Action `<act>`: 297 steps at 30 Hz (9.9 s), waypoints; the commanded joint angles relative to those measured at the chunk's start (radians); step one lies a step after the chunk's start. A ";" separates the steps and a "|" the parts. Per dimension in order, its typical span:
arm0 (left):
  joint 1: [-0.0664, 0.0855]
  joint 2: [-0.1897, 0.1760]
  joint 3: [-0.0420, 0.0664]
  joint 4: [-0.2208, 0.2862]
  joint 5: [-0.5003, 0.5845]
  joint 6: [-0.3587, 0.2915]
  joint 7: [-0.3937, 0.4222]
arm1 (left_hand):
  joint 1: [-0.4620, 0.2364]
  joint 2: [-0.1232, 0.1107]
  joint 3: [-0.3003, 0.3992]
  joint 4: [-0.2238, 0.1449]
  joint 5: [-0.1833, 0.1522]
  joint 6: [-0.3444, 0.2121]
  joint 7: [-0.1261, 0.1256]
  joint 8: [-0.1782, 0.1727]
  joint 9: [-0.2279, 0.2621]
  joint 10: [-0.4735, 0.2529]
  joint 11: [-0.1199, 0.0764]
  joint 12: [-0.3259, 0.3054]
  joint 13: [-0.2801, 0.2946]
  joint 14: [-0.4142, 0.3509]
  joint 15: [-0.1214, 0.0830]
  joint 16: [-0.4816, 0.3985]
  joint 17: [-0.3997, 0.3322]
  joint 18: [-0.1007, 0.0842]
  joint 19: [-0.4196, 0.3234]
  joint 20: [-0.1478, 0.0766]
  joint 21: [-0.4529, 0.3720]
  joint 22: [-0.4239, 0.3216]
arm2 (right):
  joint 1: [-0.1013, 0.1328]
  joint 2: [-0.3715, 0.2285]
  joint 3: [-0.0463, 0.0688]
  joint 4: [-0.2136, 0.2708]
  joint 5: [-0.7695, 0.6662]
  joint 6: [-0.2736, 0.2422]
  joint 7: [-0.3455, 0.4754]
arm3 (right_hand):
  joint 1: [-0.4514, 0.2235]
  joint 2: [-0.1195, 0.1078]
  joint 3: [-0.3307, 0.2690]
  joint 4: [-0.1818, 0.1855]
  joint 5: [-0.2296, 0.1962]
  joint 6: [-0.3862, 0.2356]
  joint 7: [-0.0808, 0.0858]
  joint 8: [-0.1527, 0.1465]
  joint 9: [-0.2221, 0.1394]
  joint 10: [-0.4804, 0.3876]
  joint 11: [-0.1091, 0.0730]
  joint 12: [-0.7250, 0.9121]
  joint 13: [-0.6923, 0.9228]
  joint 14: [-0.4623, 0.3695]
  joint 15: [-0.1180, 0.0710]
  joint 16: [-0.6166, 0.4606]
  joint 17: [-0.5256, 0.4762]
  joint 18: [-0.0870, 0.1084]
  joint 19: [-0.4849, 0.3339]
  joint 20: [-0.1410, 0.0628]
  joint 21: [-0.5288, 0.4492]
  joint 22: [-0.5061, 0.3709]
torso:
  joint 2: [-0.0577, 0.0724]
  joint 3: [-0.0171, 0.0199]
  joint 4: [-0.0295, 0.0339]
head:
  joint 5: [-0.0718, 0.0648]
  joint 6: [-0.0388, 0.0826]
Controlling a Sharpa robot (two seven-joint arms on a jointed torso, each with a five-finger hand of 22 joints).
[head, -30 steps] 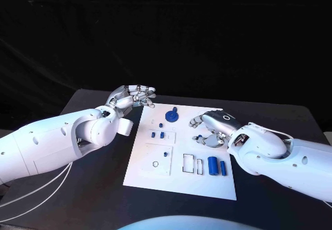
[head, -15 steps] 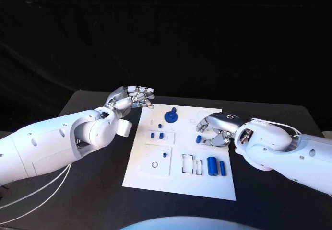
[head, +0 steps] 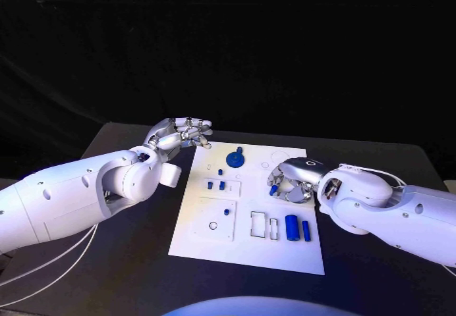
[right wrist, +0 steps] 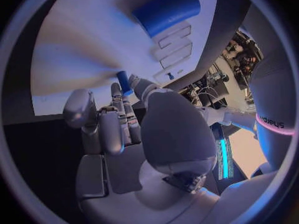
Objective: Assemble the parts on the task board
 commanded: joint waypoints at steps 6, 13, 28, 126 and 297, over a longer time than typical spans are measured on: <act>0.000 0.001 0.001 0.003 0.004 0.018 0.004 | 0.009 0.003 -0.004 -0.004 0.003 -0.003 0.005 -0.004 -0.001 -0.002 0.005 -0.005 0.002 -0.002 0.003 -0.003 -0.001 0.002 0.007 0.003 -0.005 -0.001 | -0.007 0.011 -0.001 -0.007 -0.002 -0.004 0.018 | -0.005 0.012 0.070 0.007 -0.016 0.044 -0.001 0.011 0.000 0.055 -0.007 -0.016 -0.001 0.031 -0.014 0.013 0.015 -0.008 0.020 -0.006 0.026 0.018 | -0.001 0.0009 -0.0013 | 0.002 -0.003; 0.000 0.000 0.001 0.003 0.004 0.018 0.002 | 0.009 0.003 -0.004 -0.004 0.003 -0.003 0.005 -0.004 -0.001 -0.002 0.005 -0.005 0.002 -0.002 0.003 -0.003 -0.001 0.002 0.007 0.003 -0.005 -0.001 | -0.011 0.016 -0.001 -0.013 -0.031 -0.011 0.004 | -0.009 0.007 0.095 0.007 -0.017 0.062 -0.002 0.017 0.003 0.072 -0.009 -0.026 -0.001 0.032 -0.015 0.017 0.021 -0.010 0.025 -0.008 0.037 0.026 | -0.001 0.0008 -0.0017 | 0.001 -0.005; 0.000 0.001 0.001 0.001 0.004 0.019 0.001 | 0.010 0.008 -0.004 -0.004 0.003 -0.002 0.005 -0.004 -0.002 -0.001 0.005 -0.004 0.002 -0.001 0.002 -0.003 -0.002 0.003 0.008 0.002 -0.006 -0.002 | -0.016 0.009 -0.002 0.008 -0.112 -0.083 -0.031 | 0.012 0.040 0.179 -0.022 -0.022 0.109 -0.020 0.052 0.027 0.130 -0.027 -0.036 0.003 0.036 -0.030 0.026 0.033 -0.017 0.043 -0.021 0.079 0.054 | -0.002 -0.0003 -0.0016 | 0.000 -0.005; 0.001 0.017 0.001 -0.006 0.005 0.023 -0.002 | 0.011 0.013 -0.006 -0.004 0.003 -0.001 0.005 -0.004 -0.002 -0.001 0.005 -0.004 0.003 0.000 0.002 -0.003 -0.003 0.003 0.010 0.002 -0.007 -0.002 | -0.140 0.278 -0.020 0.032 -0.180 -0.068 -0.033 | -0.030 -0.007 0.188 -0.058 -0.019 0.079 -0.010 0.054 0.045 0.127 -0.019 -0.078 -0.001 0.036 -0.024 0.026 0.027 -0.017 0.039 -0.021 0.072 0.060 | -0.001 -0.0003 -0.0018 | 0.041 -0.030; 0.000 -0.003 -0.012 -0.006 0.010 0.037 -0.008 | 0.006 0.016 -0.012 -0.001 0.003 -0.001 0.005 -0.005 -0.005 -0.002 0.005 -0.006 0.005 0.000 0.003 -0.003 -0.006 0.003 0.012 0.003 -0.014 -0.006 | -0.159 -0.047 -0.020 0.220 0.315 -0.203 -0.240 | -0.240 0.083 -0.286 0.209 0.227 0.063 -0.109 0.321 0.252 0.399 -0.120 1.236 1.370 0.086 -0.105 0.150 0.275 -0.060 0.141 -0.089 0.281 0.205 | -0.021 -0.0021 -0.0401 | -0.087 -0.032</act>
